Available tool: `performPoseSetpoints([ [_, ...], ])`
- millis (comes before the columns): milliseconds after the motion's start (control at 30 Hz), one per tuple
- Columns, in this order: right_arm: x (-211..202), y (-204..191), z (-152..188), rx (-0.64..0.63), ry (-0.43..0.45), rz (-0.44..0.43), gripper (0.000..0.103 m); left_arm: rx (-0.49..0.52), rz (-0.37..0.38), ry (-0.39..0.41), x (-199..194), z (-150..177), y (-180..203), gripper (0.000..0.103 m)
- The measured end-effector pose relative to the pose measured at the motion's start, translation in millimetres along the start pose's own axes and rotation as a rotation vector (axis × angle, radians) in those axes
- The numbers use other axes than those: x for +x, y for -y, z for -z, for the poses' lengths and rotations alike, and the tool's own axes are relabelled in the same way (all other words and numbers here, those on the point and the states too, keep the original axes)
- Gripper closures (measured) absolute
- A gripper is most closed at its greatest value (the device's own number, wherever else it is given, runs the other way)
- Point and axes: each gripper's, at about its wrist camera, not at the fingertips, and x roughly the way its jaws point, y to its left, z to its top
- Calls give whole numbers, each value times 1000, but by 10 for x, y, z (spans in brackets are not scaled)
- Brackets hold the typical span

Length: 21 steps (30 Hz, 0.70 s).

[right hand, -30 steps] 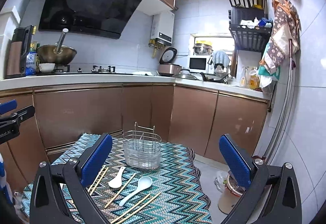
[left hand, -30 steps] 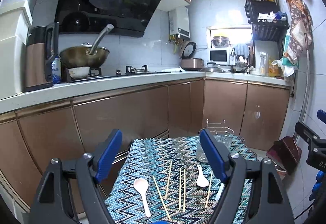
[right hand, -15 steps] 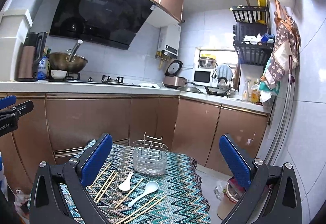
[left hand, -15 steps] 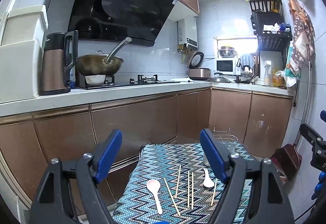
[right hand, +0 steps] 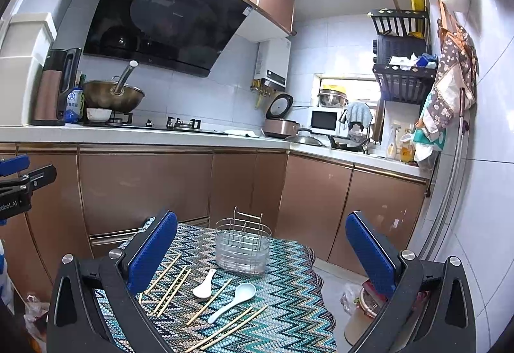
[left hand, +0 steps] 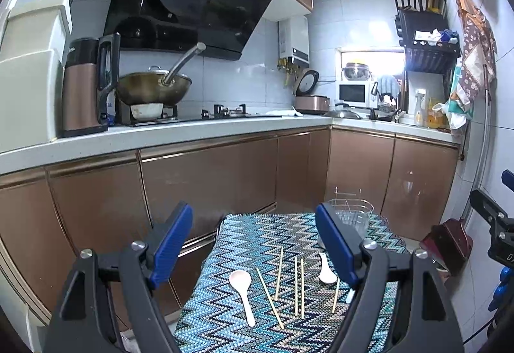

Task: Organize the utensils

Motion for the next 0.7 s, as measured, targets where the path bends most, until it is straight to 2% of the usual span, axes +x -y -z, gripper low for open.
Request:
performPoseSetpoints([
  [133, 64, 5, 40, -3, -18, -3, 0, -8, 2, -37, 129, 24, -1, 25],
  [300, 258, 59, 101, 17, -46, -31, 0, -53, 21, -121, 421, 89, -84, 25],
  [400, 465, 66, 196, 33, -89, -57, 0, -148, 69, -204, 674, 185, -244, 25],
  [500, 732, 81, 345, 42, -156, -83, 0, -250, 113, -322, 1020, 339, -422, 25],
  [700, 1298, 208, 711, 95, -289, -115, 0, -246, 70, -481, 1602, 703, -563, 25],
])
